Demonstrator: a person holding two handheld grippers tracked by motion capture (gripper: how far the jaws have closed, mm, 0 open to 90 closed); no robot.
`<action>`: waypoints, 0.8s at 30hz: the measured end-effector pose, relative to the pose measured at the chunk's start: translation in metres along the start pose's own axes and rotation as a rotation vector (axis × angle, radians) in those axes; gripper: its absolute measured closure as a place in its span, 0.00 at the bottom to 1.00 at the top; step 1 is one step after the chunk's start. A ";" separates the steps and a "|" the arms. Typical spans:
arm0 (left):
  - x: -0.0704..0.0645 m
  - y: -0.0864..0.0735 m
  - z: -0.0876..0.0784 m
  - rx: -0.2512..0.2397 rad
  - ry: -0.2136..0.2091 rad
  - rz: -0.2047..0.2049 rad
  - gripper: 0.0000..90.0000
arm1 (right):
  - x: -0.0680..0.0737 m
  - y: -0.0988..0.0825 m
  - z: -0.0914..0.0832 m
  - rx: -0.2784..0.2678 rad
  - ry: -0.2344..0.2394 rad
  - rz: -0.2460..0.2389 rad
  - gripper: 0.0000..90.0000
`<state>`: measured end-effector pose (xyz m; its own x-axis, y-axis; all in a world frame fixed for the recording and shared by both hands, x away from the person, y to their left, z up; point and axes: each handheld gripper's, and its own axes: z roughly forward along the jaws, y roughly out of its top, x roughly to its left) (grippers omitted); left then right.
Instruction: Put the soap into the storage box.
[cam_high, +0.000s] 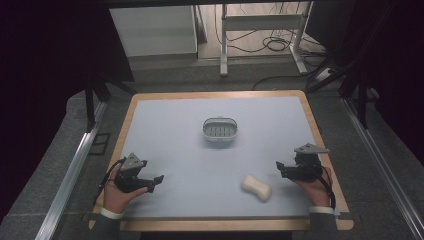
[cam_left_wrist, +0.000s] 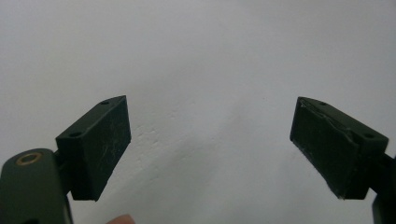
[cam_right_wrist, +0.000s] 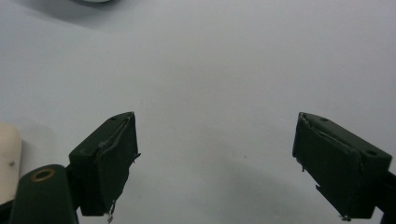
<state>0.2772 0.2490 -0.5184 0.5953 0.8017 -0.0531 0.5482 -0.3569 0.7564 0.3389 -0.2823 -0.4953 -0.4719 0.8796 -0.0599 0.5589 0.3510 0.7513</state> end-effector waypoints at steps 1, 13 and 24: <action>0.000 0.000 0.000 0.000 0.000 0.000 0.14 | 0.000 0.000 0.000 0.000 0.000 0.000 0.15; 0.000 0.000 0.000 0.001 -0.003 0.000 0.14 | 0.000 -0.001 -0.001 0.001 0.000 -0.003 0.16; 0.000 0.000 0.000 0.001 -0.002 -0.002 0.14 | -0.002 0.002 -0.006 -0.006 0.005 0.018 0.16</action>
<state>0.2770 0.2489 -0.5183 0.5959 0.8011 -0.0560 0.5495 -0.3559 0.7559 0.3362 -0.2854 -0.4898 -0.4653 0.8841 -0.0433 0.5629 0.3333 0.7563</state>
